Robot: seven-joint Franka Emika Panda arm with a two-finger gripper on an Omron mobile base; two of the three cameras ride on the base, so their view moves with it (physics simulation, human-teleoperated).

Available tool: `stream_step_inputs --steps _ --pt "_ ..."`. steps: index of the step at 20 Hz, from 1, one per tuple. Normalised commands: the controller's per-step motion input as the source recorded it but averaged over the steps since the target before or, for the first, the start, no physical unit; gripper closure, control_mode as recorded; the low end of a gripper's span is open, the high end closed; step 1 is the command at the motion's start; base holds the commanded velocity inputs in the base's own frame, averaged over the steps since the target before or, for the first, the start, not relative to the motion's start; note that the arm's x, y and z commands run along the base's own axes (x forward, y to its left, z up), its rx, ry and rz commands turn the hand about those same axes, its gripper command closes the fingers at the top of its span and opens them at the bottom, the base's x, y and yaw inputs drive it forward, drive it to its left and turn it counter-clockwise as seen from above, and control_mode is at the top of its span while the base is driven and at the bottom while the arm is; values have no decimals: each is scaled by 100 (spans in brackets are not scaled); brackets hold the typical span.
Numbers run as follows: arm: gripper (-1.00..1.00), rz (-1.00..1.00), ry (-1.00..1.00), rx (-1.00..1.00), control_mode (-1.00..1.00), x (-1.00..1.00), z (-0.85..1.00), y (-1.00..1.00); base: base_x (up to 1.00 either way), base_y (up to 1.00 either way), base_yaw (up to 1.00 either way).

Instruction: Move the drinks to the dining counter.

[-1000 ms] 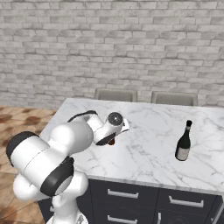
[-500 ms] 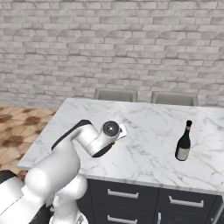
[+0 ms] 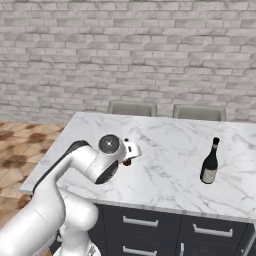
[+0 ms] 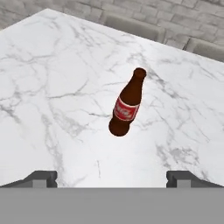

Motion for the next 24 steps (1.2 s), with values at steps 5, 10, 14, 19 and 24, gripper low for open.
stream_step_inputs --steps 5,10,14,19,24 --pt "-100 -31 17 0 -100 -24 36 6 0 0 0" --pt "-100 -26 18 0 -100 -53 40 6 0 0 0" --pt "-100 -14 1 1 -100 -62 40 6 0 0 0" --pt "-100 0 -10 6 -100 -36 16 20 0 0 0" --pt "-100 2 -8 6 -100 -16 4 45 0 0 0"
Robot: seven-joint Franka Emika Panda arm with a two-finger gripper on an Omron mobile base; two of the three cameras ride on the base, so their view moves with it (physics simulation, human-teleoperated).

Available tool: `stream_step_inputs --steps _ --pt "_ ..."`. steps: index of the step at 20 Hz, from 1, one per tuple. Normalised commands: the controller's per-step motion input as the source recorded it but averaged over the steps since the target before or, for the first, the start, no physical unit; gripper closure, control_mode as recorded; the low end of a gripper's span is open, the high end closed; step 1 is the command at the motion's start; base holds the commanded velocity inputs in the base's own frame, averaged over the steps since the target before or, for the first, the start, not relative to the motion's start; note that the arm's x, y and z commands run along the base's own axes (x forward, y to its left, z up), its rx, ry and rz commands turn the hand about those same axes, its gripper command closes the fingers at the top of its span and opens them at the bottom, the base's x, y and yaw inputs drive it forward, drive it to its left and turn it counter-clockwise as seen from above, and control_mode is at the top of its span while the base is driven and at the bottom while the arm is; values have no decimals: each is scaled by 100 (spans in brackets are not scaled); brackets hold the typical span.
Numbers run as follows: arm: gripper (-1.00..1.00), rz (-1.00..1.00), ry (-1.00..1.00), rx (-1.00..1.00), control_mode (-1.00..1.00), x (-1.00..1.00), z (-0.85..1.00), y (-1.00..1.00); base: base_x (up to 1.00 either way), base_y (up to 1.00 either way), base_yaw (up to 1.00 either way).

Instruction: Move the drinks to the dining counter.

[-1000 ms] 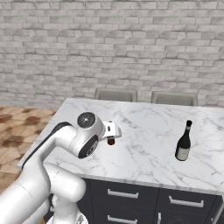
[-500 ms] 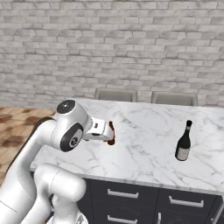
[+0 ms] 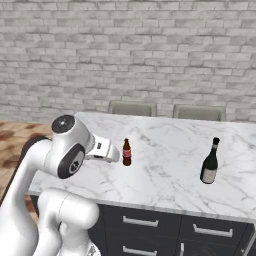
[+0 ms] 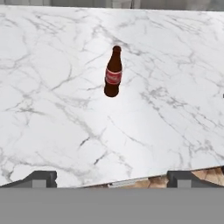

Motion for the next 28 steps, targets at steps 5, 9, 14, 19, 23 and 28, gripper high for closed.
stream_step_inputs --steps 5,9,14,19,23,28 --pt "-100 1 -2 0 -100 -3 0 15 0 0 0" --pt "-100 0 0 0 -100 0 0 0 0 0 0" --pt "-100 0 0 0 -100 0 0 0 0 0 0" --pt "-100 0 0 0 100 -8 0 0 -48 2 0" --pt "-100 0 0 0 100 0 0 0 -100 32 11" --pt "-100 0 0 0 100 0 0 0 -46 94 50"
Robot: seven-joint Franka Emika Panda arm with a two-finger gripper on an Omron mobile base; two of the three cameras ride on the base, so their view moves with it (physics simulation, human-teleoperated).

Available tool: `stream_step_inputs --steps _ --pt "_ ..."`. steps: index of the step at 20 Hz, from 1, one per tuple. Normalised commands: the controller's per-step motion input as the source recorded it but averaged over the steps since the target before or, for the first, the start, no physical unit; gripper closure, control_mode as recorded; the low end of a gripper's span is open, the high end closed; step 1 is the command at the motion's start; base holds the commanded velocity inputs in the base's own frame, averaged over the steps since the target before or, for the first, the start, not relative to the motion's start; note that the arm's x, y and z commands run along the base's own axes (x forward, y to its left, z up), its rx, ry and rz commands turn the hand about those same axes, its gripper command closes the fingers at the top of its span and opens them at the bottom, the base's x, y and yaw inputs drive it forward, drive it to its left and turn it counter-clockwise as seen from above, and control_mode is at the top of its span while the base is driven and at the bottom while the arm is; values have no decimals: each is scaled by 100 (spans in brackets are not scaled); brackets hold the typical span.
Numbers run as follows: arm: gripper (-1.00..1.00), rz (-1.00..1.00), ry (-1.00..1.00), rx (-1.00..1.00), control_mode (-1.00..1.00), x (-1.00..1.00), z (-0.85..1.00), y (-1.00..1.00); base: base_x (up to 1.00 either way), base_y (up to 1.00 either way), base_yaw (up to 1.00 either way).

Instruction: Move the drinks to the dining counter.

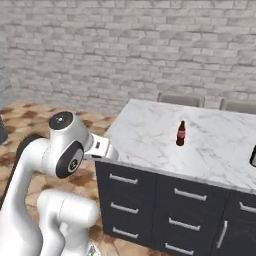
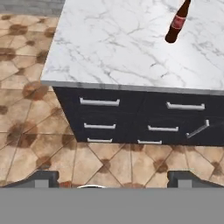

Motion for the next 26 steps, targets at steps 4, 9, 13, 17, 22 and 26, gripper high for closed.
stream_step_inputs --steps 4,9,13,17,22,26 --pt "-100 0 0 0 100 0 0 0 0 100 64" --pt "-100 0 0 0 100 0 0 0 1 99 75" --pt "-100 0 0 0 100 0 0 0 0 99 79" --pt "-100 0 0 0 100 0 0 0 0 100 74" --pt "-100 0 0 0 100 0 0 0 0 98 78" --pt "-100 0 0 0 100 0 0 0 0 83 82"
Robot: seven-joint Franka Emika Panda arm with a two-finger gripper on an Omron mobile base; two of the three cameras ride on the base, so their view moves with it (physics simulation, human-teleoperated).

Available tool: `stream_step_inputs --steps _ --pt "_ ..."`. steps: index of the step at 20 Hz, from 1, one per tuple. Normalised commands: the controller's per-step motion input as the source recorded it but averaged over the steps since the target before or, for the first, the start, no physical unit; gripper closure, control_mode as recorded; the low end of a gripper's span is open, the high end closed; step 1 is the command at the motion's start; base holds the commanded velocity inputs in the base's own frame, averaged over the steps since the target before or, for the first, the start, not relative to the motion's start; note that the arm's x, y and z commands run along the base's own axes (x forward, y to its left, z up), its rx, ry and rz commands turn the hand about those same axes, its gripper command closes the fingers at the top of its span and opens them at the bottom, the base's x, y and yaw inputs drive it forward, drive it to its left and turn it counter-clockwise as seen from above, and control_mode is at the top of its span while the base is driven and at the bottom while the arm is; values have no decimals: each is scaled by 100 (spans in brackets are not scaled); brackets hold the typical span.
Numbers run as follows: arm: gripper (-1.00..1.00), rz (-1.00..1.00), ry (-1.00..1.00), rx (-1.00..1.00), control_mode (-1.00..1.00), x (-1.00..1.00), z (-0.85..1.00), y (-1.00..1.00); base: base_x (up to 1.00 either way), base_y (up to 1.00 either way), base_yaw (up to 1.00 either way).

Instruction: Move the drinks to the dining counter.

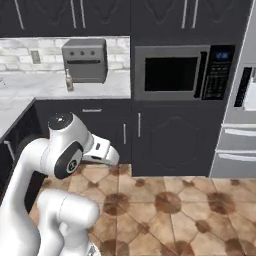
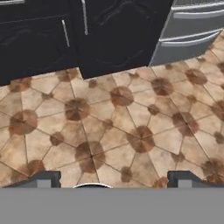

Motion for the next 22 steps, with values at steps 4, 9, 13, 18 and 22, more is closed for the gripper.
stream_step_inputs --steps 4,9,13,18,22 --pt "-100 0 0 0 100 0 0 0 39 58 74" --pt "-100 0 0 0 100 0 0 0 100 -3 5" --pt "-100 0 0 0 100 0 0 0 100 -14 0" --pt "-100 0 0 0 100 0 0 0 100 0 0" --pt "-100 0 0 0 100 0 0 0 100 0 0"
